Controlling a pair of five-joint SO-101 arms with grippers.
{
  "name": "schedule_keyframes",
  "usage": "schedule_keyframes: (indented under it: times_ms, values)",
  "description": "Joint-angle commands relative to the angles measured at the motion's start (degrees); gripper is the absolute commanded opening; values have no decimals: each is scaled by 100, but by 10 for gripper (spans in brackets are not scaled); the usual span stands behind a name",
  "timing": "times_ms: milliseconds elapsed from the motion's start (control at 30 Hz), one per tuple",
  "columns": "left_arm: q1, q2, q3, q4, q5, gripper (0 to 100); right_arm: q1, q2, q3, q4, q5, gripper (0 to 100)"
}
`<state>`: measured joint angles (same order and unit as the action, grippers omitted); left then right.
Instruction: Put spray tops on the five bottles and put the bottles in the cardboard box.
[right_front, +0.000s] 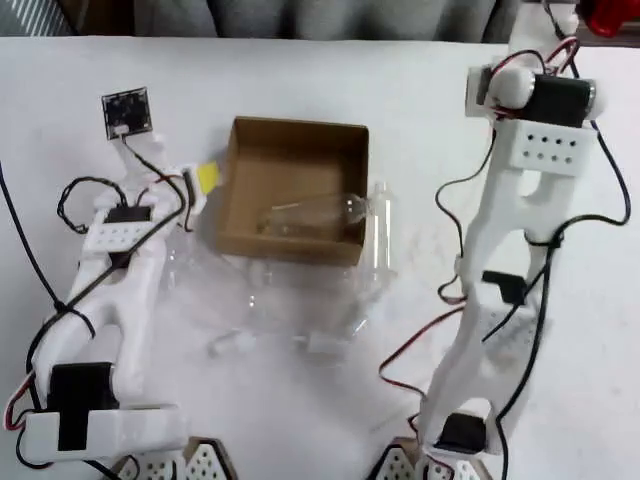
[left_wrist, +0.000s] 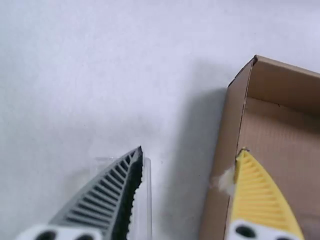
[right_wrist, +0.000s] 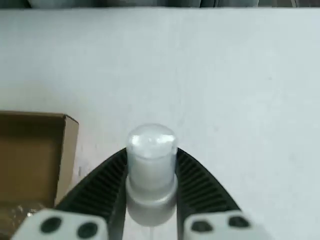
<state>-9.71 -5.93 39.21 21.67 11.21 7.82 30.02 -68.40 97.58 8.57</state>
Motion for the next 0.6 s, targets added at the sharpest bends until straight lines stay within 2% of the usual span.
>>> schedule_keyframes:
  times_ms: [0, 167, 333, 500, 567]
  values:
    - [48, -22, -343, -193, -79, 285, 242, -1103, 1398, 145, 360, 15]
    - [57, -22, -343, -193, -79, 285, 514, -2176, 3270, 127, 1134, 15]
    - [57, -22, -334, -176, -79, 284, 787, -2976, 4976, -163, 1284, 15]
    - [57, -22, -334, -149, -79, 284, 1103, -3538, 6927, -1165, 1336, 15]
    - [57, -22, -334, -149, -79, 283, 1270, -3723, 7692, -1710, 1723, 15]
